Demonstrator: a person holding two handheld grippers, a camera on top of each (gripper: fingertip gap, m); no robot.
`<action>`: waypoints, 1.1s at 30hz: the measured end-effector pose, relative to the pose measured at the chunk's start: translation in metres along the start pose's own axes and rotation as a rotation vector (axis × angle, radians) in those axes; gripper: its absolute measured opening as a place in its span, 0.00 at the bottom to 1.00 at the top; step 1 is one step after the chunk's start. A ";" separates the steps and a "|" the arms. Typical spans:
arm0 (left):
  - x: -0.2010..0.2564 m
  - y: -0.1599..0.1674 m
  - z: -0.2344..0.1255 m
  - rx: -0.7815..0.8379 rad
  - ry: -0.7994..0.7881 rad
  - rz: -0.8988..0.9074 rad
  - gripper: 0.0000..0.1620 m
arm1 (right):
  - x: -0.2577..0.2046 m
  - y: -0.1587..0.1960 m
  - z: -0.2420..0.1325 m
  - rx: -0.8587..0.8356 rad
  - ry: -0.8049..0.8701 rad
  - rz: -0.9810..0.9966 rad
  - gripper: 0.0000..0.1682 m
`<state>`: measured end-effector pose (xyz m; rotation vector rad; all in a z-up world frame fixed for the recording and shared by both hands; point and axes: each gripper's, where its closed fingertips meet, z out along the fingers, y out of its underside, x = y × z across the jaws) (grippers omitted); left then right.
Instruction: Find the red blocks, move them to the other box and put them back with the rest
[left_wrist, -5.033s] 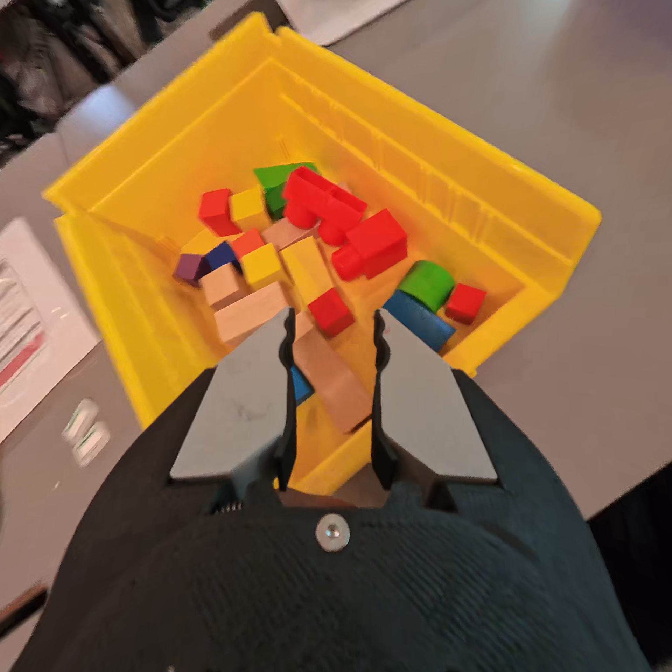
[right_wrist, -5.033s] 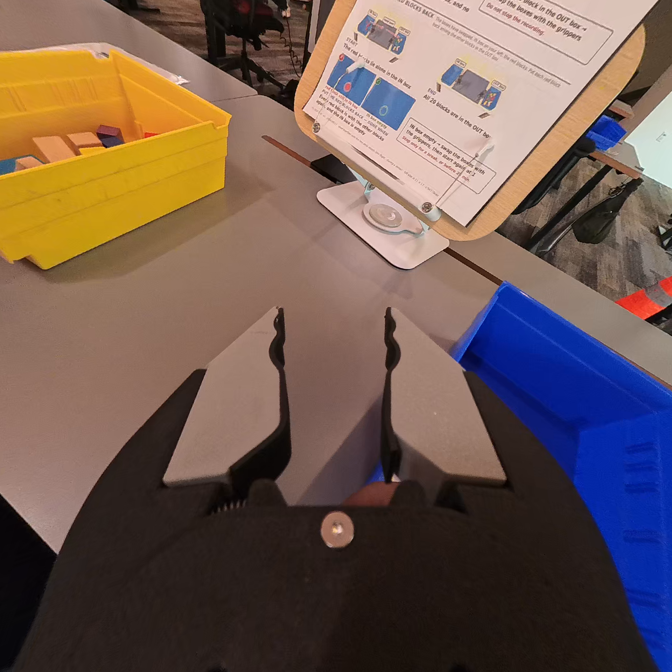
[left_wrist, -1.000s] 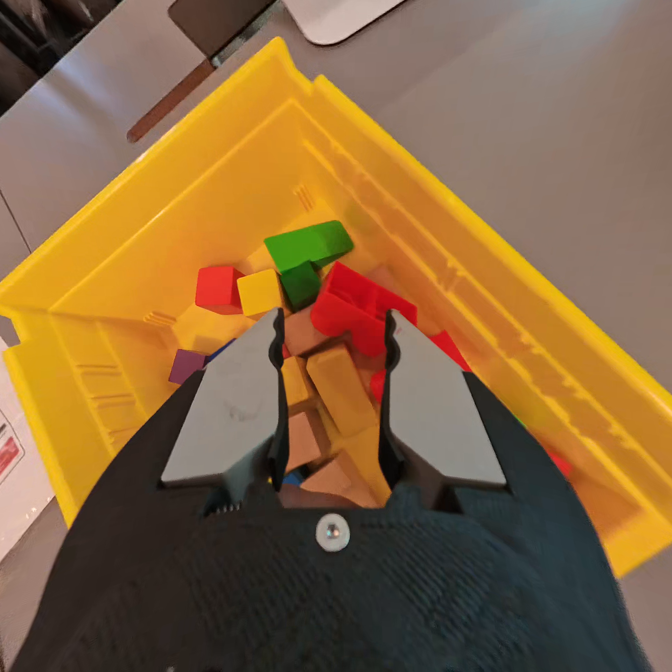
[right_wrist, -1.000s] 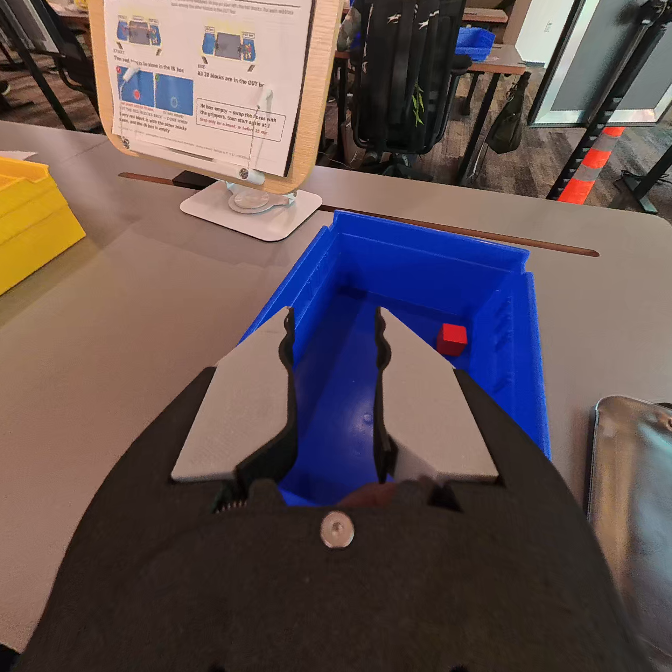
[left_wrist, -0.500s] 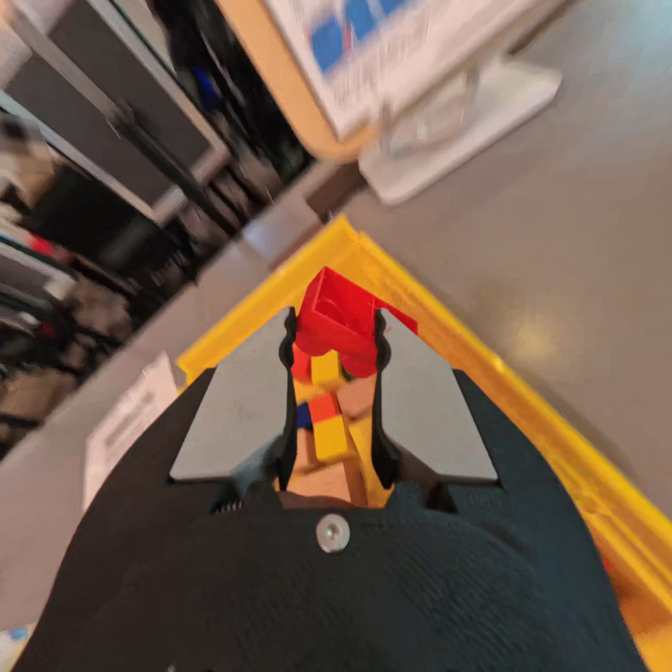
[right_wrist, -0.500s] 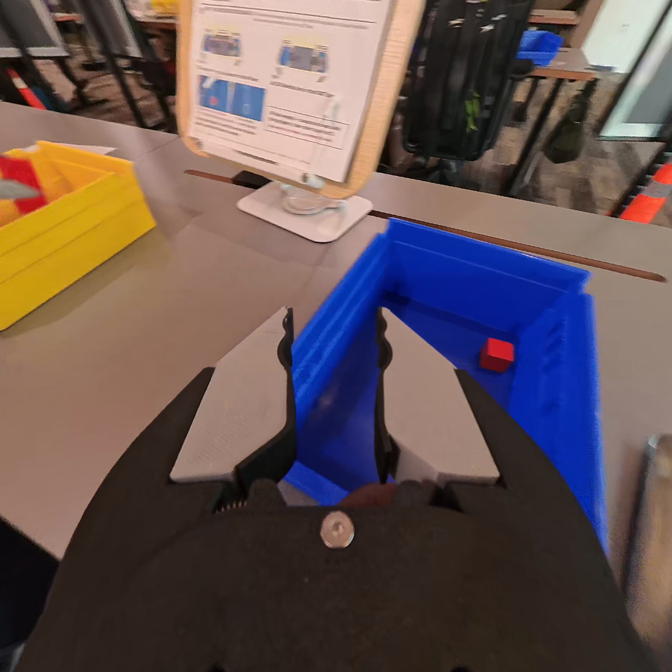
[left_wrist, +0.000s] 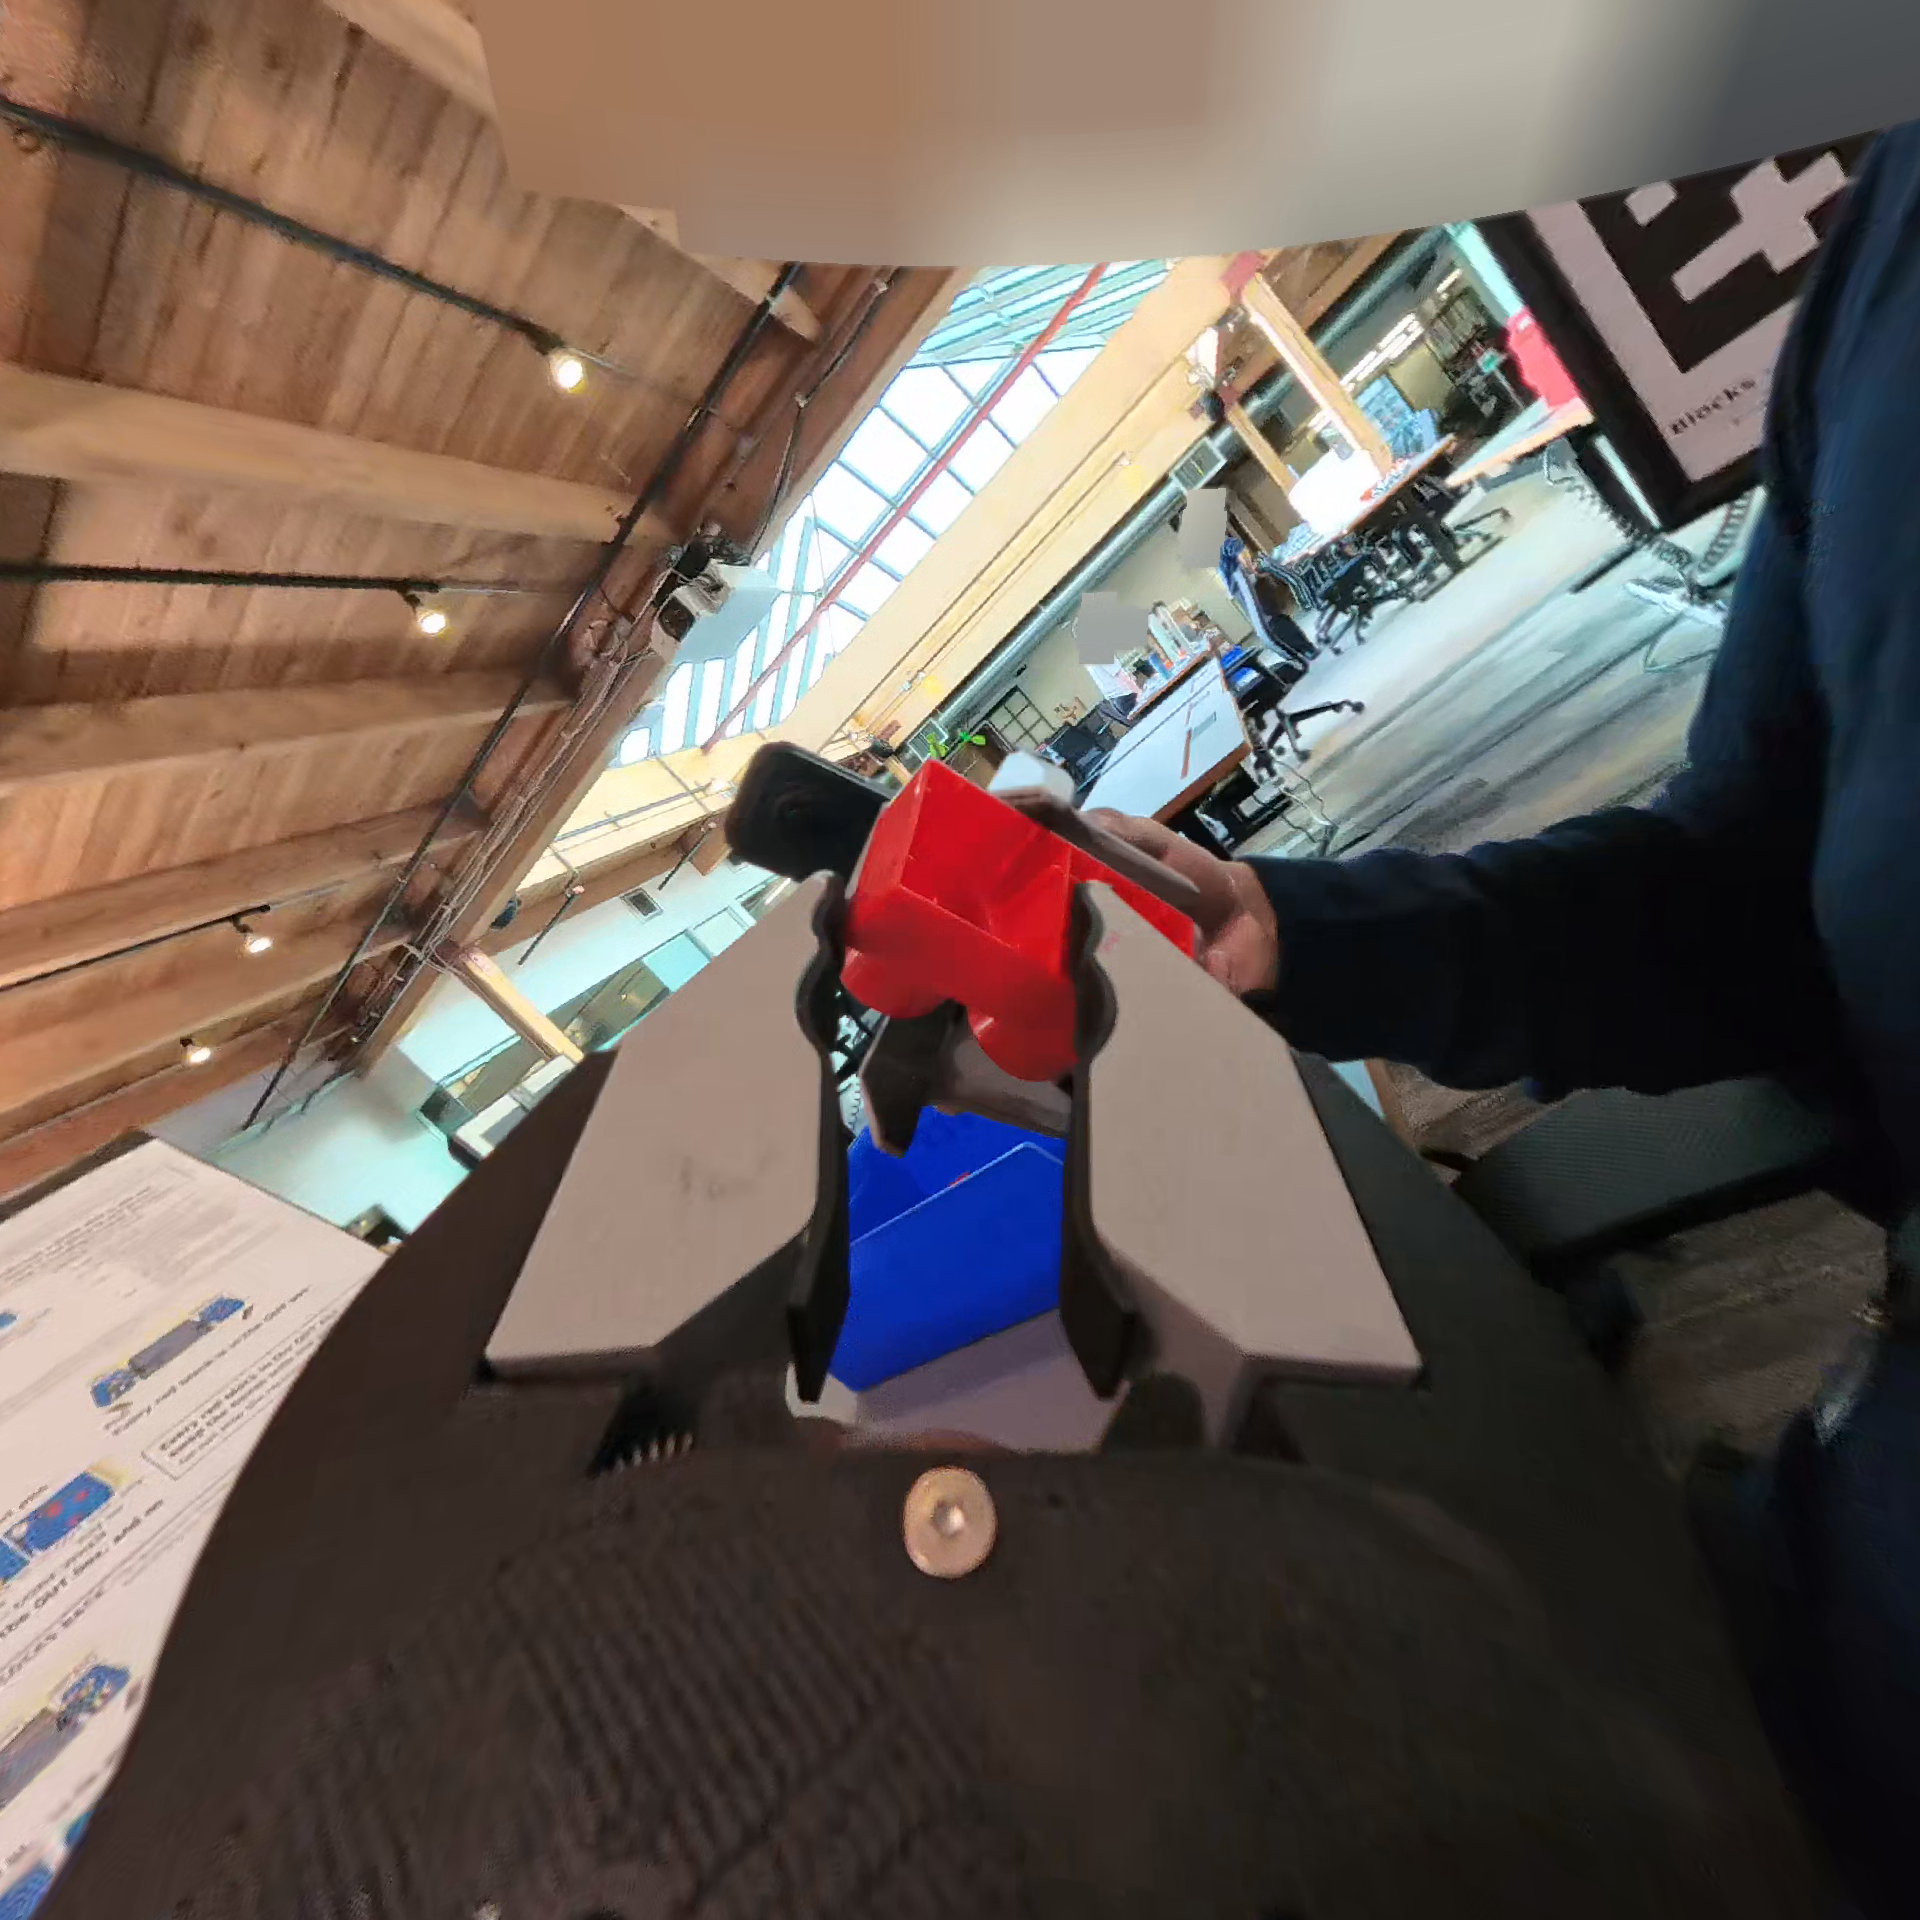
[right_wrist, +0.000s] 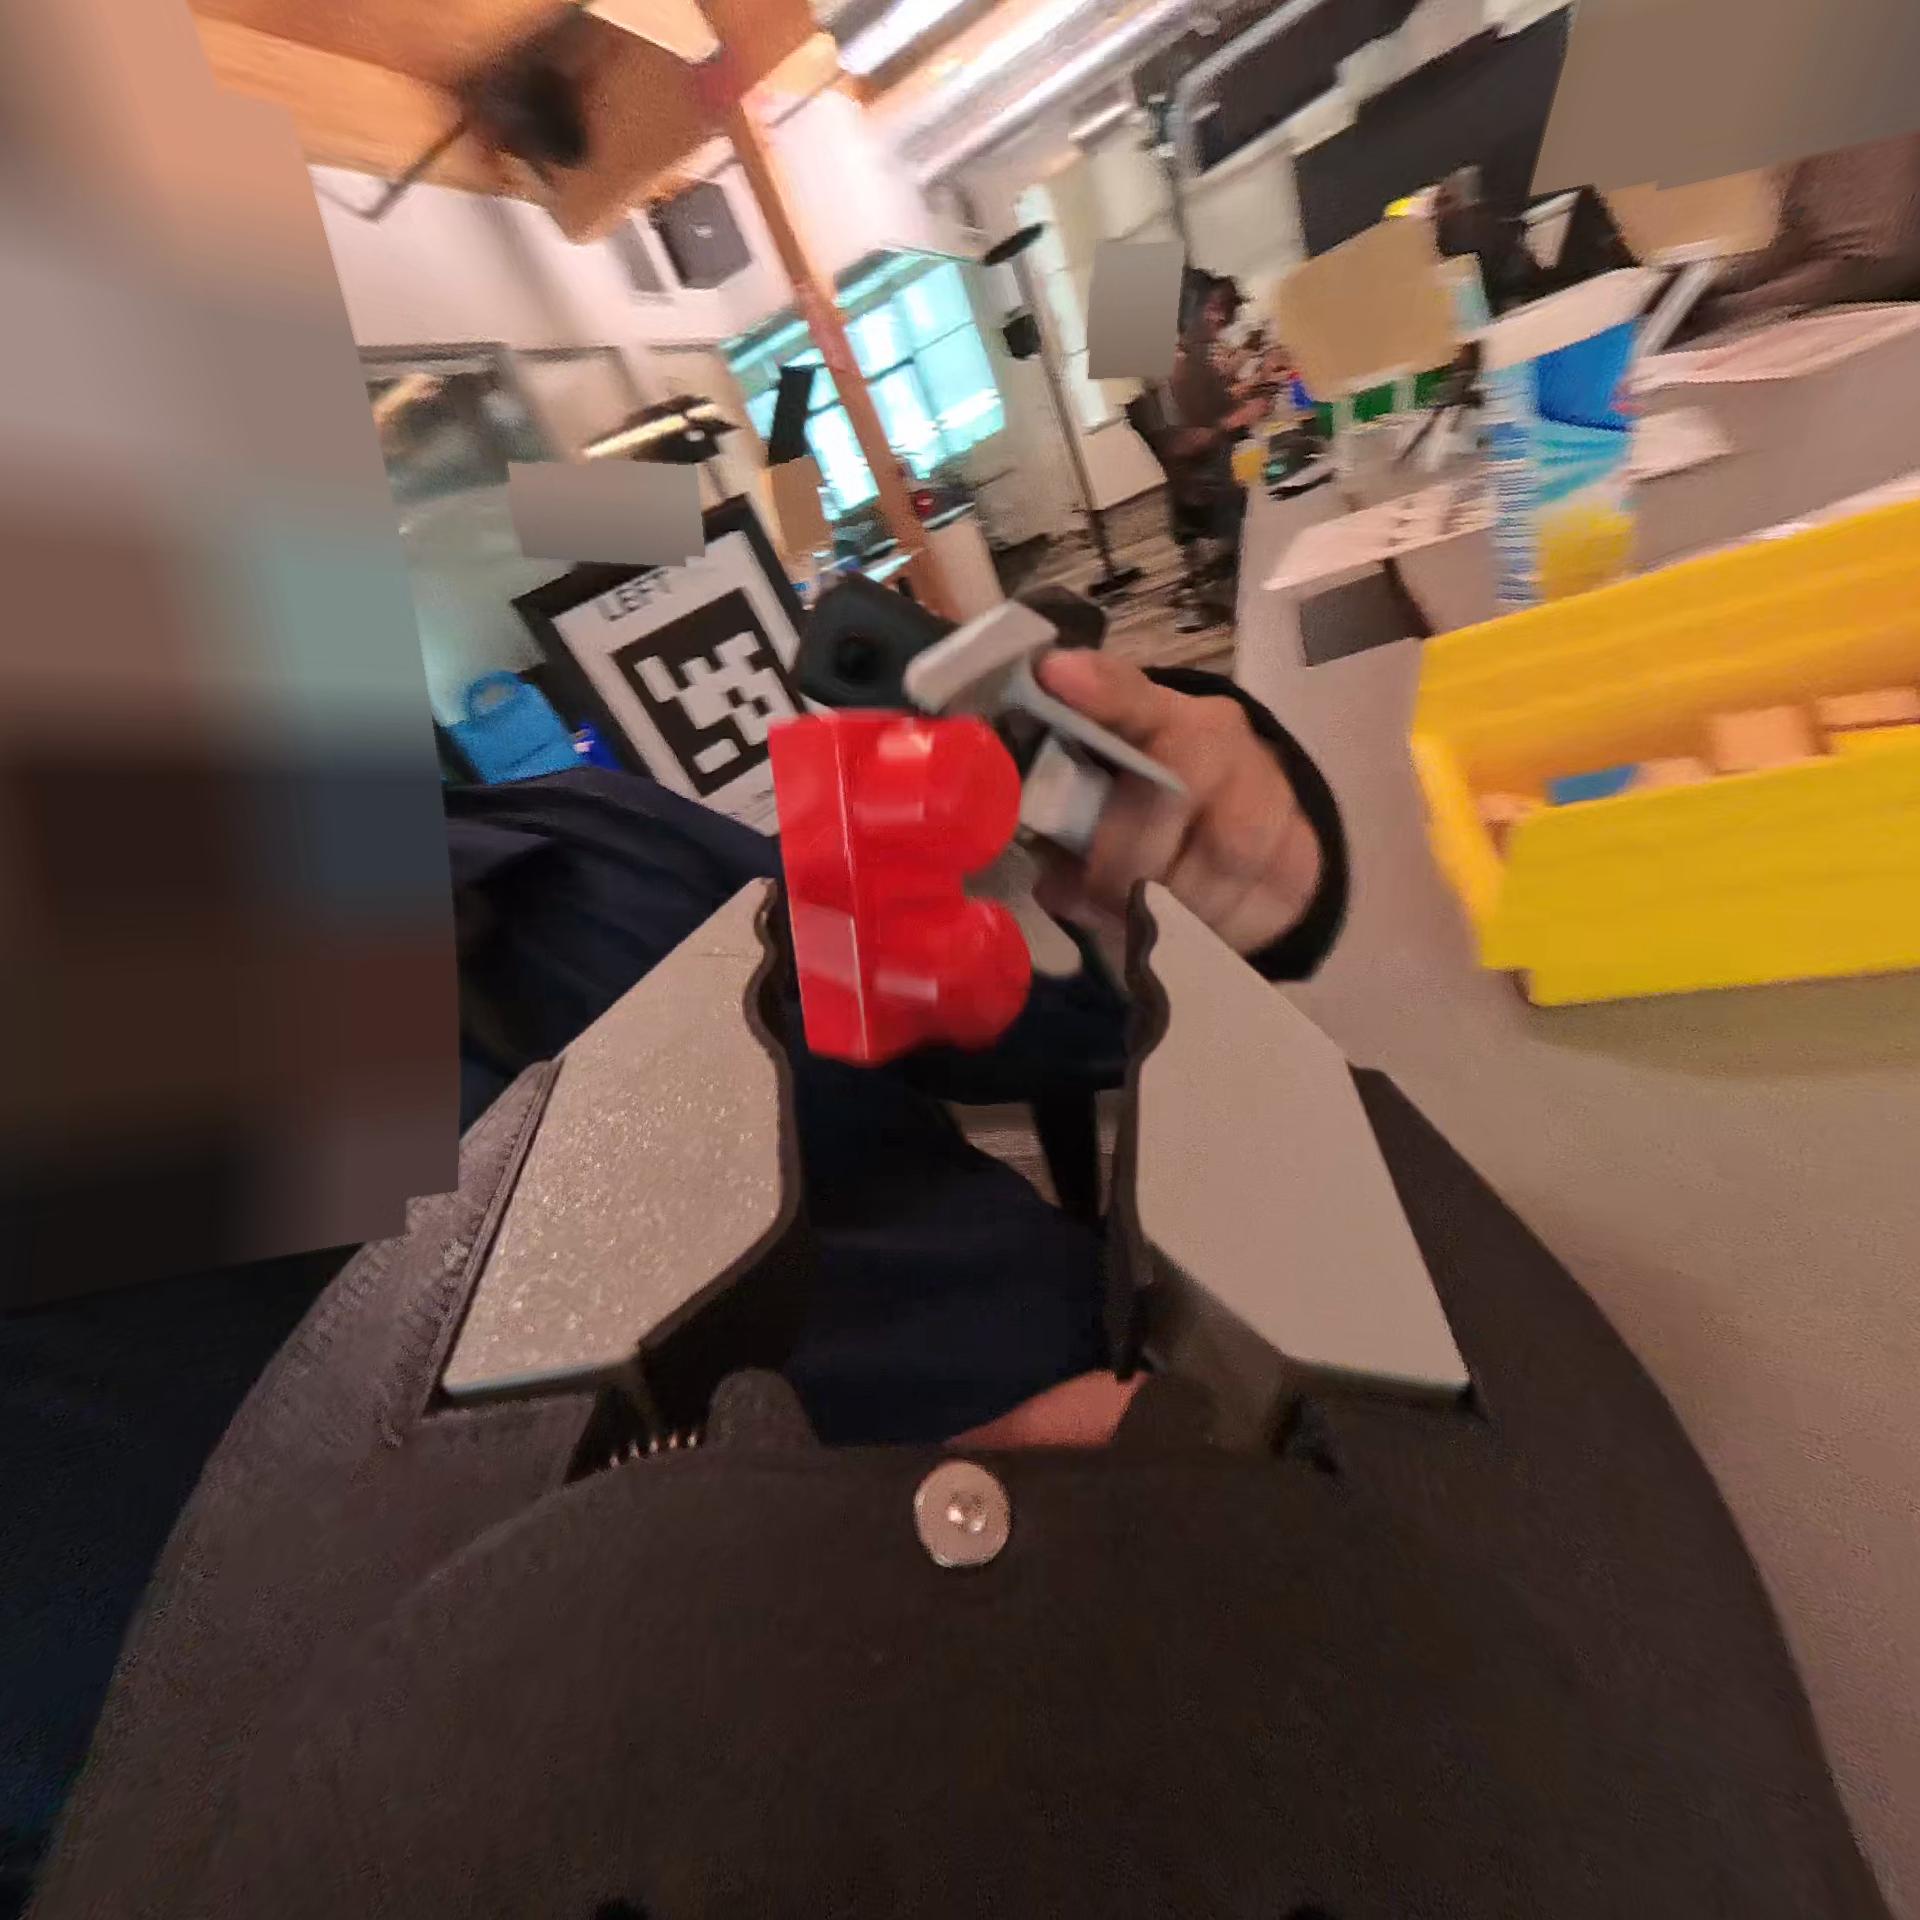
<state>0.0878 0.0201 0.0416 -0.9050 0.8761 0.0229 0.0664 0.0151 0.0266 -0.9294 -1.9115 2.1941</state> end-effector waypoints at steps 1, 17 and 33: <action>0.002 0.000 0.001 0.004 -0.008 0.008 0.26 | -0.004 0.002 0.005 -0.010 -0.019 -0.005 0.39; -0.022 0.036 -0.004 -0.189 -0.126 0.022 0.23 | 0.026 -0.008 0.000 0.074 0.090 0.080 0.29; -0.069 0.155 -0.075 -0.777 -0.268 -0.486 0.36 | 0.117 -0.012 -0.328 0.115 1.536 -0.032 0.29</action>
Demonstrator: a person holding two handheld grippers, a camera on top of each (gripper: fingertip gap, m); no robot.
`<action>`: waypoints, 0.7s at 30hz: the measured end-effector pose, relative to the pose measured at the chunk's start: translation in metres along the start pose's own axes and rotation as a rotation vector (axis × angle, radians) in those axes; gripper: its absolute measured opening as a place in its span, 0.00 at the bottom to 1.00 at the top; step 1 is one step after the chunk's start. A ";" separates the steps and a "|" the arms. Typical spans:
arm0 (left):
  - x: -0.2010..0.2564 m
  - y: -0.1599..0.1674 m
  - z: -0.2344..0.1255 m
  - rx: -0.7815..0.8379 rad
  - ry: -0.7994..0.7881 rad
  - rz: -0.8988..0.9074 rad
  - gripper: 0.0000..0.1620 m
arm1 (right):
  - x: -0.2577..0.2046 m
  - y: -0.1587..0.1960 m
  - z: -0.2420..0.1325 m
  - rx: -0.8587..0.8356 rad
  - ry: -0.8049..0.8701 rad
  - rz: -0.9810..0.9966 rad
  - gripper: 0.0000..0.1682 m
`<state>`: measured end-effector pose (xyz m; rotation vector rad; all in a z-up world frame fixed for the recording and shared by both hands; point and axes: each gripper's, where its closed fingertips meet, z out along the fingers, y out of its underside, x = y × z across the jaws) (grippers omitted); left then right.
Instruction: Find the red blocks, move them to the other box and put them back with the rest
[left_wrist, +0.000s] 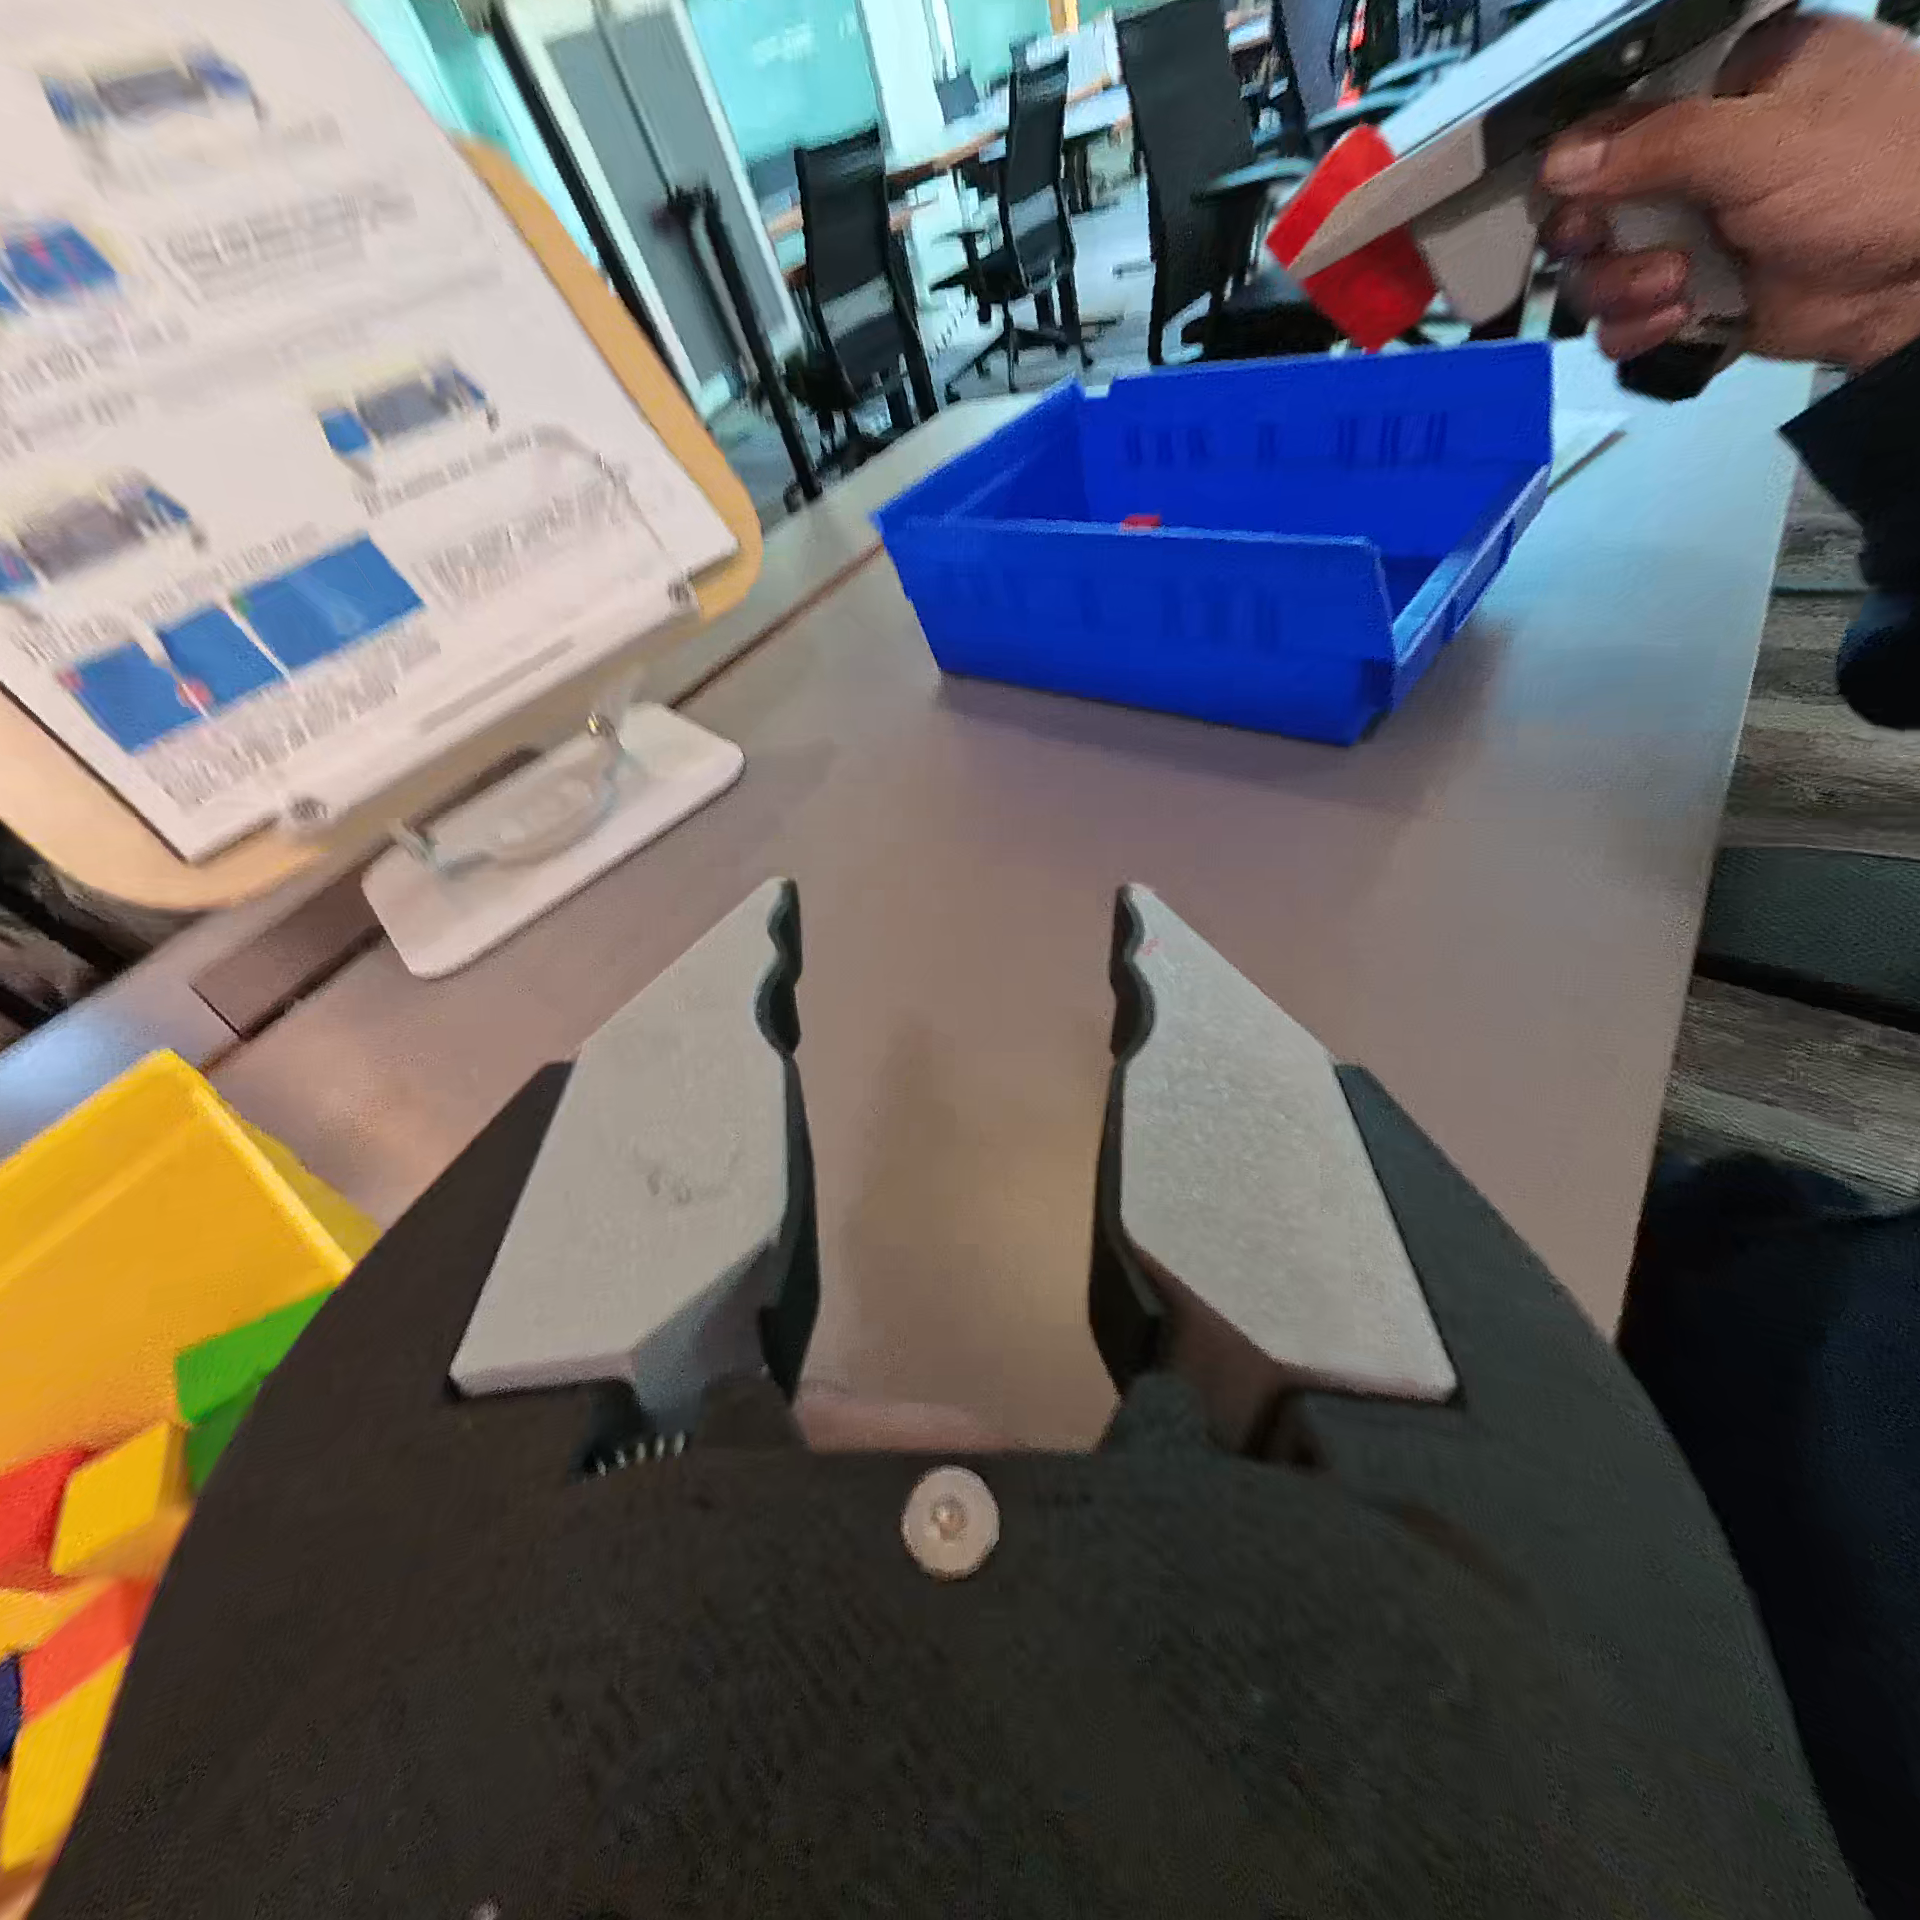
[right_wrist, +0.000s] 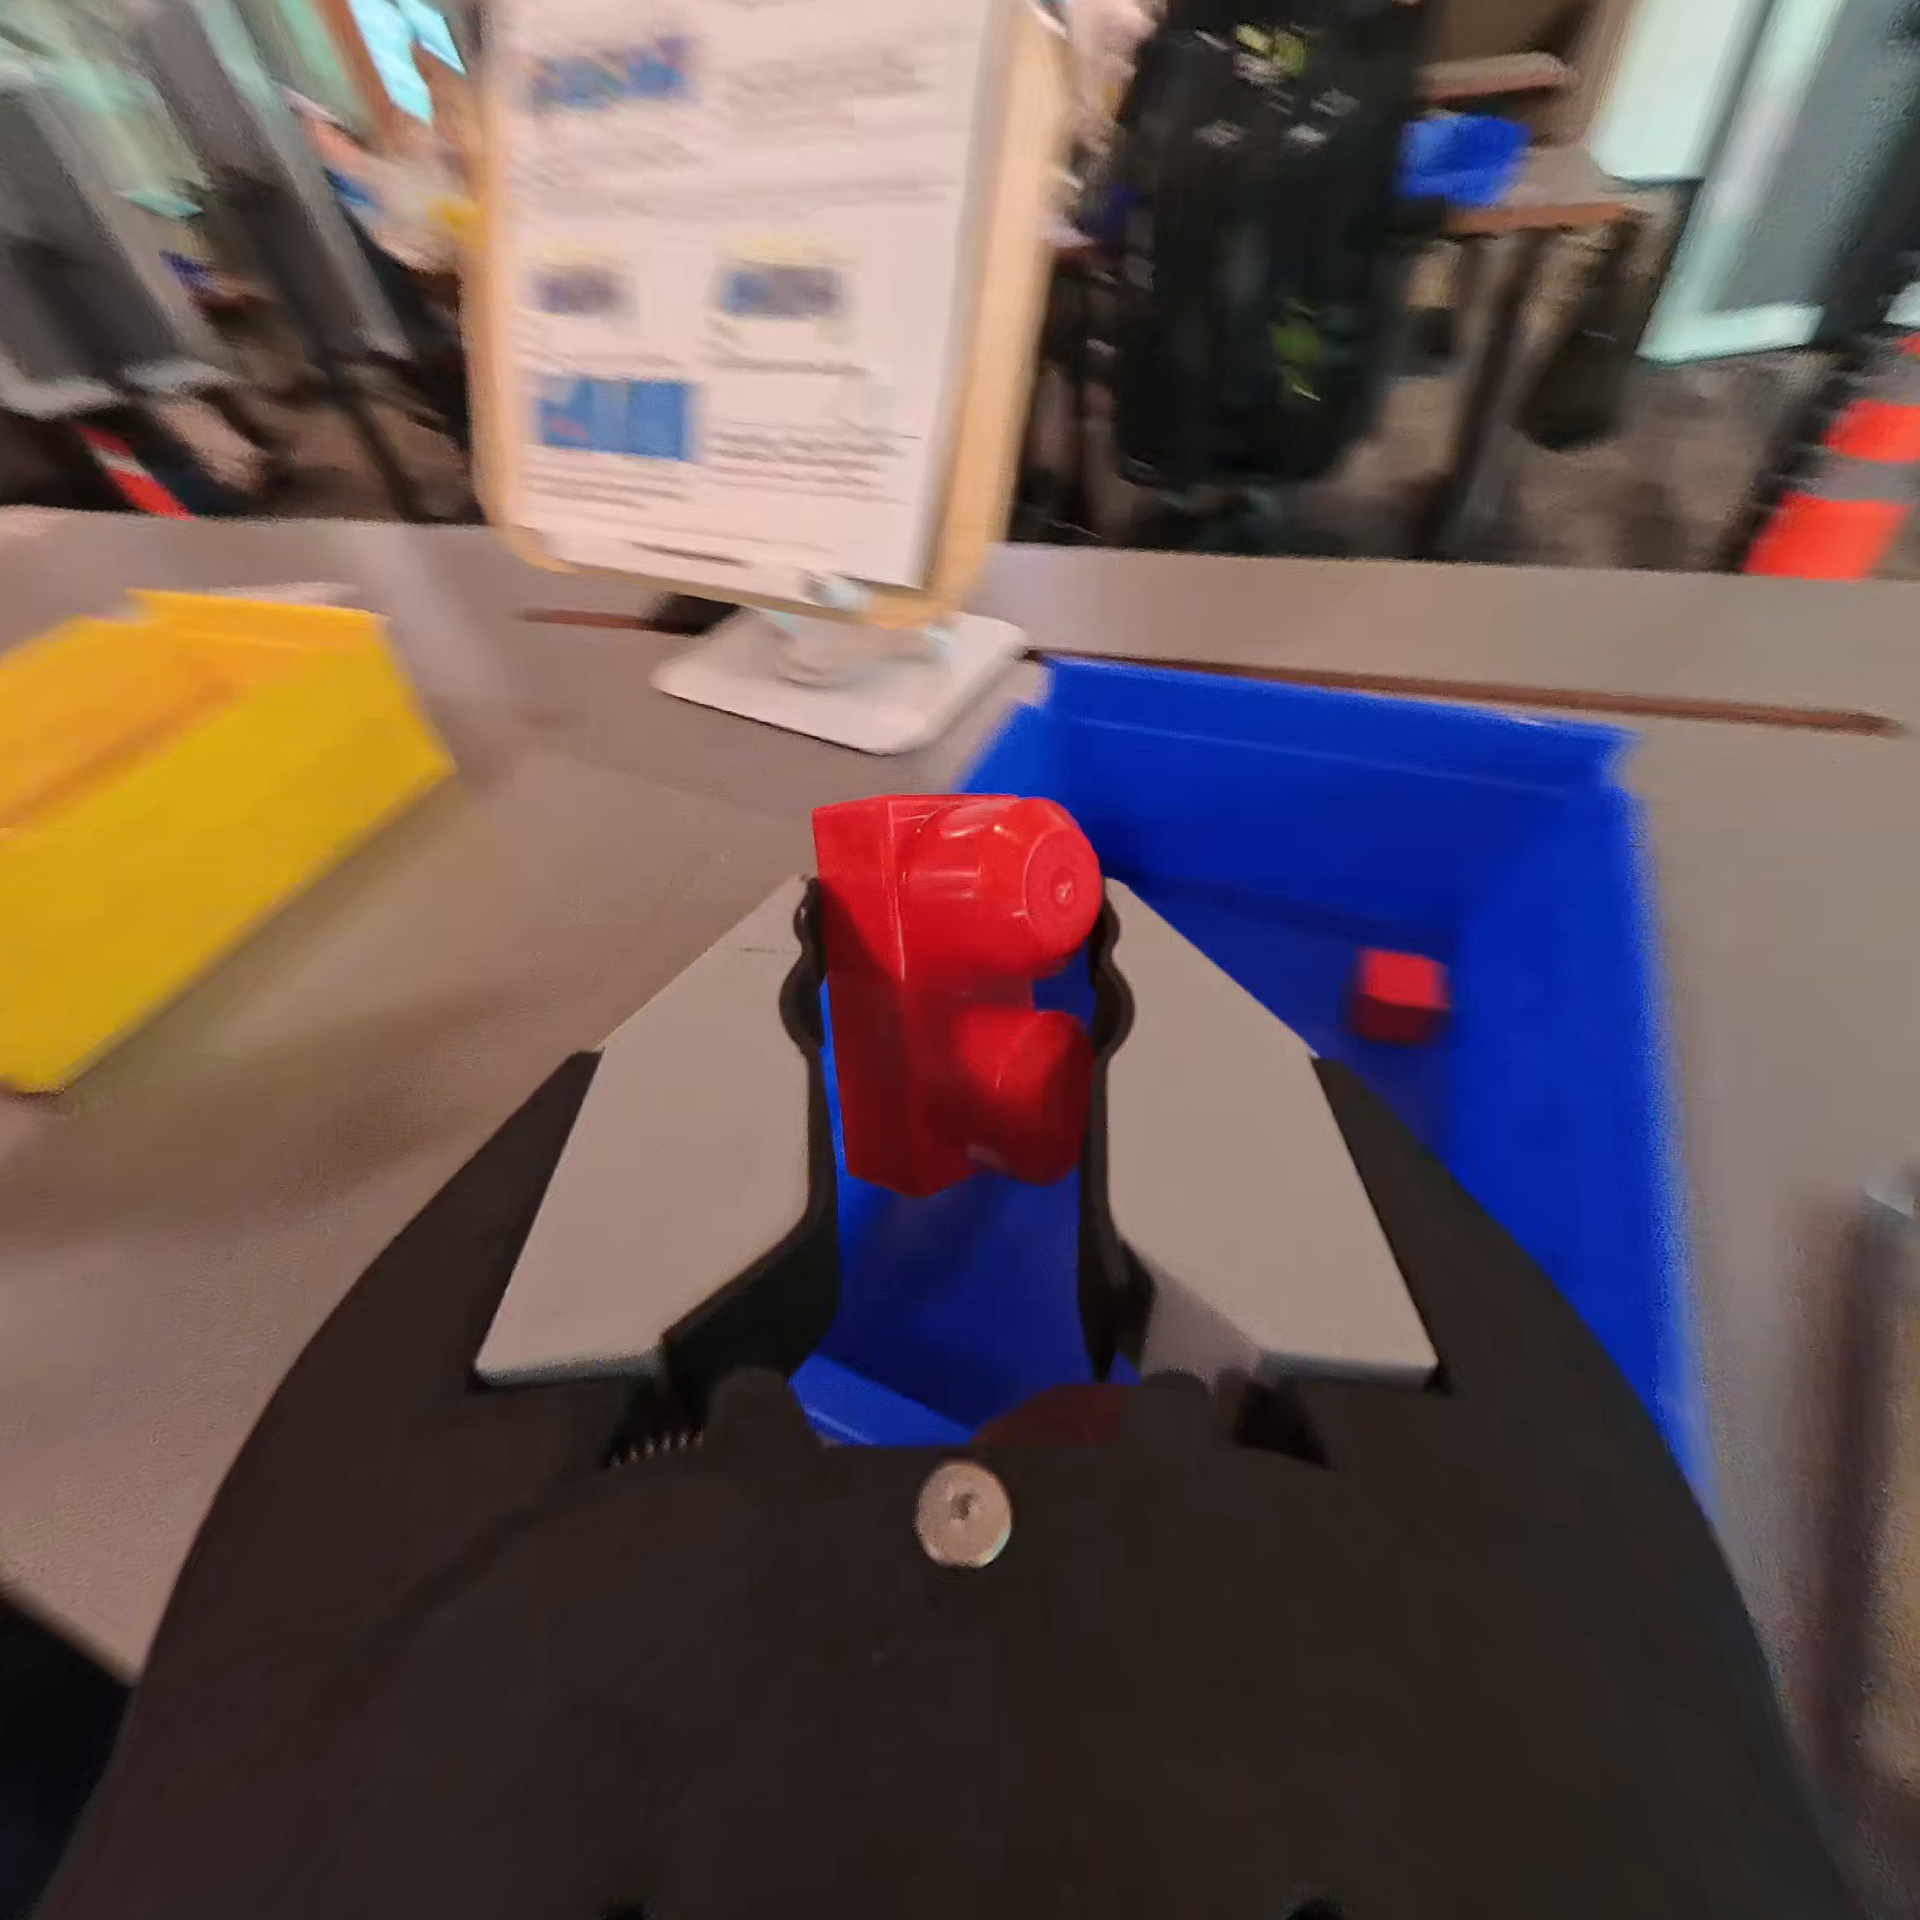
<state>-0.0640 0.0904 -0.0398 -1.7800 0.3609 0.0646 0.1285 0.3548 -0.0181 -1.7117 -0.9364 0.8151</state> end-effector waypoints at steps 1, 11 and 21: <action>-0.005 0.006 -0.001 -0.029 0.005 -0.024 0.38 | 0.017 0.008 0.001 -0.040 0.071 -0.016 0.29; -0.081 0.009 -0.054 0.025 -0.197 -0.173 0.38 | 0.090 0.047 0.060 -0.174 0.467 -0.129 0.39; -0.139 0.052 -0.082 -0.088 -0.379 -0.212 0.37 | 0.057 0.002 0.023 0.037 0.223 0.033 0.36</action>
